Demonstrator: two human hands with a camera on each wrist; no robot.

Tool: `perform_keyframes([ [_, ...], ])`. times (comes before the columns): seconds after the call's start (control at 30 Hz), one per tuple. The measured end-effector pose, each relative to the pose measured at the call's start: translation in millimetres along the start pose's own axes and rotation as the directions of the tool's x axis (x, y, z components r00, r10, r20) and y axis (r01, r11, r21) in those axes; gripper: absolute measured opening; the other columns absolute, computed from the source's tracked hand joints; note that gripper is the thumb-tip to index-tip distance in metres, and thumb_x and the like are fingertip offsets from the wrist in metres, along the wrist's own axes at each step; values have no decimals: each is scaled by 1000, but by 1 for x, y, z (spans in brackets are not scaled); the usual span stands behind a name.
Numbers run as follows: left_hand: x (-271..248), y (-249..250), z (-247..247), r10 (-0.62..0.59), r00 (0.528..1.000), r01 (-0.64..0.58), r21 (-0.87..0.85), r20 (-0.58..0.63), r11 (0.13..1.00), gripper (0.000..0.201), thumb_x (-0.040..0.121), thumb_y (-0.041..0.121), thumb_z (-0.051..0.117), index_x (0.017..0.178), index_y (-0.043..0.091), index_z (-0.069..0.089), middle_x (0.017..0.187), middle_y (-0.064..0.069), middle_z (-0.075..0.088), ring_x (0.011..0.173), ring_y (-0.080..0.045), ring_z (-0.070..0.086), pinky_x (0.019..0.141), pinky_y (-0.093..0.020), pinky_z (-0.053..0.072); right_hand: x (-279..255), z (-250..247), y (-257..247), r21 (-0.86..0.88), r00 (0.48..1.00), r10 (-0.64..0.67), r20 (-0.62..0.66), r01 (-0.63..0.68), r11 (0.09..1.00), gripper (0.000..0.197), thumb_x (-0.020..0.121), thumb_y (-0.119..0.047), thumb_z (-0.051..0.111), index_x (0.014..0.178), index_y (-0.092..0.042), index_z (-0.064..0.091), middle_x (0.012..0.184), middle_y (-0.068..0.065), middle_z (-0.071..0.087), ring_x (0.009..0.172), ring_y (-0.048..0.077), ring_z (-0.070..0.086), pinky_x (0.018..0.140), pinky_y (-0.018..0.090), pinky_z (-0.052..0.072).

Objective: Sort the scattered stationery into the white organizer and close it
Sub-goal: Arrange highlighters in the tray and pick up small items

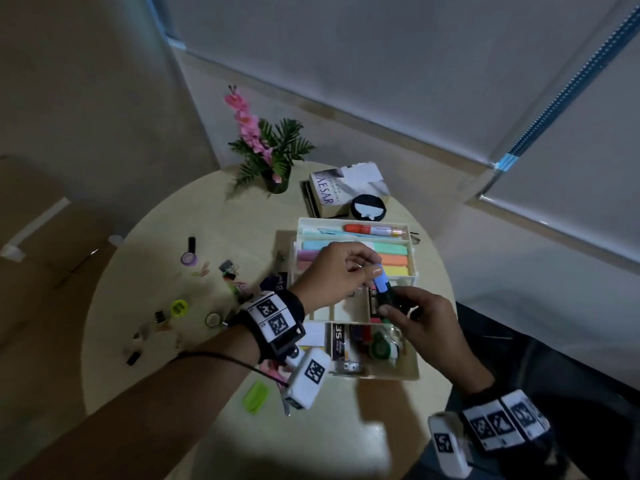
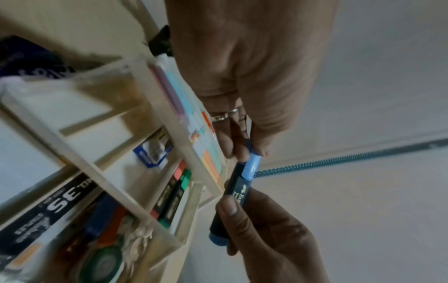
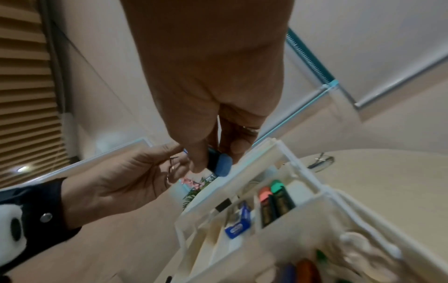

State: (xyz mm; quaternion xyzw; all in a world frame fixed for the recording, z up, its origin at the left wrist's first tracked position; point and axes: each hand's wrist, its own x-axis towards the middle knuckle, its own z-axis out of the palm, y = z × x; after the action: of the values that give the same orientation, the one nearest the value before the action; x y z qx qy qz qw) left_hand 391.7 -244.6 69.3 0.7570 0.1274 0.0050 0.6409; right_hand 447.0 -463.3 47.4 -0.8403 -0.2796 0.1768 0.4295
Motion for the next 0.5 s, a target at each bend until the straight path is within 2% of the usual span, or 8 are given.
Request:
perform_keyframes([
  [0.07,1,-4,15,14,998,-26,226,53,974,36,94,23,77,128,19,66,113,-1,71,88,-14,71,81,-34,59,-11,-9,20,11,991,134,-28,-134,991,20,86,-30,85,104,-24,79,73,-5,75,64,14,68,63,35,54],
  [0.1,1,-7,19,34,997,-58,355,71,933,43,93,27,77,134,22,63,122,1,66,94,-14,70,85,-33,57,-15,-13,27,19,980,194,-34,-193,981,20,85,-28,87,102,-21,77,70,-5,75,63,13,71,64,35,56],
  [0.17,-3,-10,23,76,991,-118,490,106,864,48,93,30,77,138,23,61,131,2,60,102,-13,66,88,-30,52,-19,-18,38,45,959,282,-38,-280,959,27,81,-25,90,98,-18,71,67,-5,76,62,11,73,67,36,58],
  [0.3,-21,-22,16,116,984,-170,487,139,857,39,96,27,74,134,24,64,131,7,58,101,-7,62,92,-30,54,-14,-13,47,16,945,315,-86,-315,949,33,75,-24,94,91,-19,66,64,-2,75,59,9,73,63,33,58],
  [0.4,-42,-36,1,138,983,-179,491,118,852,35,97,24,73,131,27,66,136,13,55,110,-5,60,100,-31,54,-4,-1,51,-68,952,275,-137,-286,956,25,76,-24,93,84,-21,70,63,-5,72,56,5,69,55,22,52],
  [0.5,-66,-50,-20,189,978,-208,541,92,815,30,97,23,72,127,26,69,141,13,52,119,-3,57,105,-32,51,4,12,55,-141,949,250,-190,-279,950,16,80,-27,90,85,-18,77,68,-7,70,61,11,66,56,27,48],
])
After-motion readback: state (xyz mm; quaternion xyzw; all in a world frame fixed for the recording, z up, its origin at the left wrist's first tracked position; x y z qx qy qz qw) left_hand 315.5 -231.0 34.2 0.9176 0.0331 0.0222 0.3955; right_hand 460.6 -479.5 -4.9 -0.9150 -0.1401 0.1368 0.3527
